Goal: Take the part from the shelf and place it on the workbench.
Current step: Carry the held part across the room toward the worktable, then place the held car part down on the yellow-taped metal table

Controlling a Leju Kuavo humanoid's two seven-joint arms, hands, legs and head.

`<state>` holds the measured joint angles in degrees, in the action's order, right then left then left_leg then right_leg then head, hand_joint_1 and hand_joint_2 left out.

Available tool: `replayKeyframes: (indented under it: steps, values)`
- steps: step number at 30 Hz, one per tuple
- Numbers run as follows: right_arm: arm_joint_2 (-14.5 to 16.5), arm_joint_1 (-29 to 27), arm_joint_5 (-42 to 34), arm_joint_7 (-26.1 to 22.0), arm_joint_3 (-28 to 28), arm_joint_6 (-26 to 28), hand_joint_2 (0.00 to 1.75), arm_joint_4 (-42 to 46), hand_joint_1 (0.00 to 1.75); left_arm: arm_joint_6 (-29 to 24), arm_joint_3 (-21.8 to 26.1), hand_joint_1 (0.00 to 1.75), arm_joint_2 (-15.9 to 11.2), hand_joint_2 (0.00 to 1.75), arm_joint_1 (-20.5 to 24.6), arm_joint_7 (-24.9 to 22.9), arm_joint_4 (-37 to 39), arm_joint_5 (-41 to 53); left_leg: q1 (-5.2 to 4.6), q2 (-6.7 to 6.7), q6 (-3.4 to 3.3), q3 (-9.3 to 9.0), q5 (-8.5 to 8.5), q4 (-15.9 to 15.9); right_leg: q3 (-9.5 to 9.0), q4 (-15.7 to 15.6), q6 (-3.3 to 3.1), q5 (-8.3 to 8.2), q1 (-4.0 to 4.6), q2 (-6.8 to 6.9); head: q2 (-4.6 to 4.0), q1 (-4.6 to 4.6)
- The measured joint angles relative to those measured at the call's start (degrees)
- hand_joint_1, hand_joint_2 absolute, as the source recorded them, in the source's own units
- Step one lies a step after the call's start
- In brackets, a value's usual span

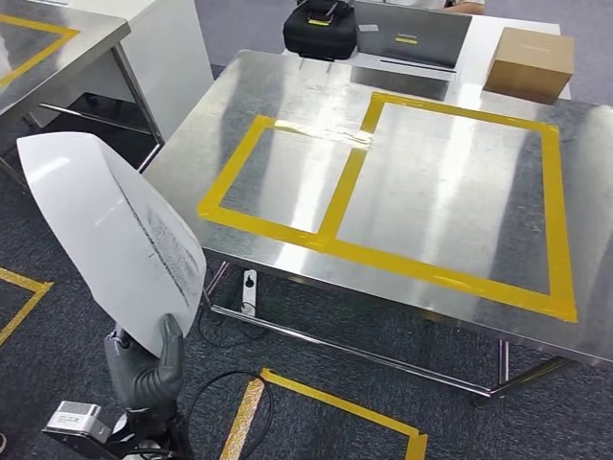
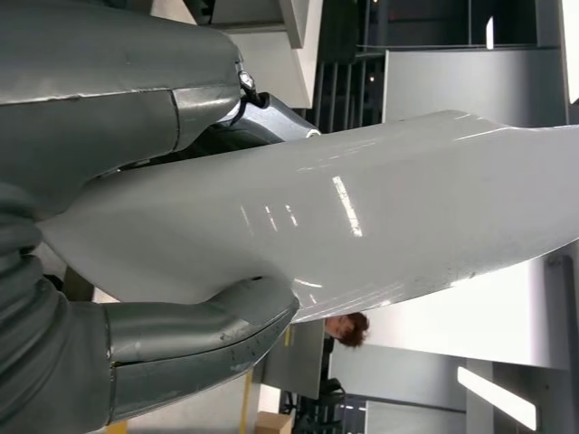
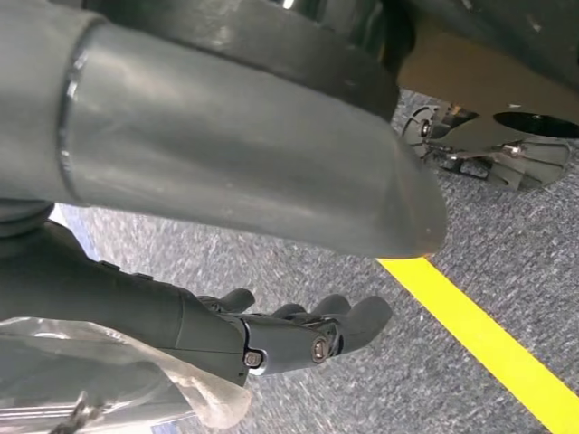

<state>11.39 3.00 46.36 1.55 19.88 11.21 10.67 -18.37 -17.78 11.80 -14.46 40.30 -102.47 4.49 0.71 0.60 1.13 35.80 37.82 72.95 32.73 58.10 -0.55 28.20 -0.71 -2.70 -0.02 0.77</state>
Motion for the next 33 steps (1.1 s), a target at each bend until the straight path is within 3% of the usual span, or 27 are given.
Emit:
replayKeyframes:
  steps: [2,3,5,6,8,10,12,14,15,16,17,19,21,23,25,27,29,30,31,33]
  values:
    - [0.02,-0.02,0.0,0.02,0.16,-0.01,0.0,0.0,0.0,-0.05,-0.01,1.75,-0.02,1.75,-0.01,0.0,0.0,0.04,0.55,0.49,0.52,-0.73,-5.36,-5.62,-1.05,0.01,0.47,0.71,-0.29,-1.29,0.0,0.02]
    - [0.03,-0.02,-0.01,0.03,0.2,-0.02,0.0,0.0,0.0,-0.07,-0.02,1.75,-0.06,1.75,-0.03,-0.01,0.03,0.05,0.72,1.45,0.65,-1.34,-7.79,-8.6,-1.45,0.02,0.81,0.98,-0.43,-1.94,0.0,0.01]
    - [0.05,0.08,-0.02,0.05,0.27,-0.02,0.0,0.0,0.0,-0.08,-0.05,1.75,-0.12,1.75,-0.11,-0.02,0.07,0.07,0.74,3.19,0.31,-1.9,-9.32,-12.59,-1.41,0.13,1.64,1.38,-0.67,-3.07,0.0,0.19]
    - [0.07,0.08,-0.02,0.07,0.32,-0.03,0.0,0.0,0.0,-0.09,-0.08,1.75,-0.13,1.75,-0.16,-0.03,0.09,0.07,0.62,3.53,-0.13,-1.96,-8.89,-12.89,-1.14,0.11,2.1,1.58,-0.74,-3.58,0.0,0.27]
    - [0.11,-0.01,-0.02,0.11,0.44,-0.04,0.0,0.0,0.0,-0.11,-0.18,1.75,-0.06,1.75,-0.14,-0.03,0.09,0.09,0.6,2.71,-1.07,-2.39,-9.46,-13.36,-0.84,0.11,2.95,2.09,-0.81,-4.06,0.0,0.28]
    - [0.13,-0.01,-0.02,0.15,0.55,-0.04,0.0,0.0,0.0,-0.1,-0.27,1.75,0.0,1.75,0.01,-0.02,0.09,0.11,0.66,1.36,-1.83,-2.77,-9.44,-13.68,0.15,2.16,3.4,3.58,-0.65,-1.83,0.0,0.05]
    - [0.13,0.23,-0.02,0.16,0.59,-0.03,0.0,0.01,0.0,-0.08,-0.28,1.75,0.02,1.75,0.01,-0.02,0.09,0.17,0.47,-0.18,-2.43,-2.92,-9.24,-13.8,3.58,8.61,3.62,6.93,-0.45,1.25,0.0,-0.21]
    - [0.13,0.3,-0.03,0.16,0.67,-0.09,0.0,0.02,0.0,-0.15,-0.3,1.75,-0.02,1.75,0.0,-0.02,0.11,0.39,0.19,-1.68,-2.78,-3.02,-8.97,-13.77,7.2,14.96,3.73,9.1,-0.44,2.2,0.0,-0.27]
    - [0.13,0.22,-0.03,0.16,0.78,-0.13,0.0,0.02,0.0,-0.22,-0.34,1.75,-0.04,1.75,0.01,-0.02,0.11,0.52,0.1,-2.33,-2.85,-3.15,-8.81,-13.77,7.75,15.61,3.69,8.59,-0.43,2.33,0.0,-0.28]
    - [0.13,0.12,-0.03,0.16,0.91,-0.17,0.0,0.02,0.0,-0.38,-0.42,1.75,-0.07,1.75,0.03,-0.02,0.13,0.64,0.04,-2.94,-2.87,-3.38,-8.61,-13.76,7.16,14.04,3.59,7.01,-0.41,2.55,0.0,-0.29]
    - [0.13,0.05,-0.03,0.16,1.03,-0.21,0.0,0.02,0.0,-0.56,-0.55,1.75,-0.11,1.75,0.06,-0.02,0.13,0.75,0.0,-3.52,-2.79,-3.69,-8.36,-13.76,5.59,10.64,3.38,4.76,-0.35,3.18,0.0,-0.29]
    - [0.13,0.15,-0.01,0.15,1.18,-0.27,0.0,0.02,0.0,-1.06,-0.89,1.75,-0.25,1.75,0.16,-0.02,0.13,1.04,-0.23,-4.54,-2.36,-4.3,-7.81,-13.68,2.07,3.63,2.83,1.56,0.12,5.97,0.0,-0.3]
    - [0.13,0.38,0.04,0.13,1.31,-0.38,0.0,0.02,0.0,-1.8,-1.26,1.75,-0.5,1.75,0.29,-0.02,0.14,1.54,-0.54,-5.53,-1.81,-4.67,-7.49,-13.66,0.73,1.01,2.33,0.94,0.62,7.35,0.0,-0.25]
    - [0.13,0.41,0.18,0.14,1.54,-0.54,0.0,0.03,0.0,-2.91,-1.61,1.75,-0.73,1.75,0.49,-0.02,0.15,2.29,-0.61,-6.59,-1.31,-5.07,-7.27,-13.84,0.69,0.74,1.89,0.71,0.57,5.98,0.0,-0.21]
    - [0.13,0.4,0.61,0.16,1.72,-0.62,0.0,0.04,0.0,-4.35,-2.06,1.75,-1.01,1.75,0.77,-0.02,0.19,3.31,-0.42,-5.38,-0.76,-4.93,-5.94,-12.5,0.46,0.39,1.37,0.47,0.25,4.72,0.0,-0.01]
    - [0.14,0.46,1.41,0.16,1.79,-0.57,0.0,0.04,0.0,-6.58,-2.67,1.75,-1.48,1.75,1.01,-0.02,0.36,4.91,-0.18,-2.67,-0.34,-2.53,-2.84,-6.81,0.28,0.24,0.92,0.39,0.07,3.64,0.0,0.4]
    - [0.15,0.43,2.22,0.16,1.89,-0.47,0.0,0.04,0.0,-10.01,-3.25,1.75,-1.96,1.75,1.23,-0.03,0.96,7.73,-0.13,-1.54,-0.21,0.92,-0.45,-0.09,0.18,0.24,0.71,0.44,0.1,2.63,0.0,0.59]
    - [0.15,0.39,2.56,0.17,1.96,-0.43,0.0,0.04,0.0,-12.38,-3.39,1.75,-2.1,1.75,1.32,-0.1,1.52,10.48,-0.14,-1.42,-0.24,1.81,-0.69,1.19,0.11,0.25,0.69,0.47,0.13,2.19,0.0,0.58]
    - [0.15,0.35,2.95,0.17,2.04,-0.44,0.0,0.04,0.0,-14.98,-3.31,1.75,-2.18,1.75,1.4,-0.26,2.21,14.8,-0.15,-1.39,-0.36,1.74,-2.08,0.31,-0.02,0.25,0.69,0.5,0.16,1.8,0.0,0.6]
    - [0.15,0.31,3.88,0.2,2.19,-0.77,0.0,0.04,0.0,-19.24,-1.93,1.75,-1.78,1.75,1.55,-0.75,3.6,29.6,-0.19,-1.26,-0.81,-0.73,-6.49,-6.24,-0.35,0.26,0.81,0.63,0.18,1.21,0.0,0.58]
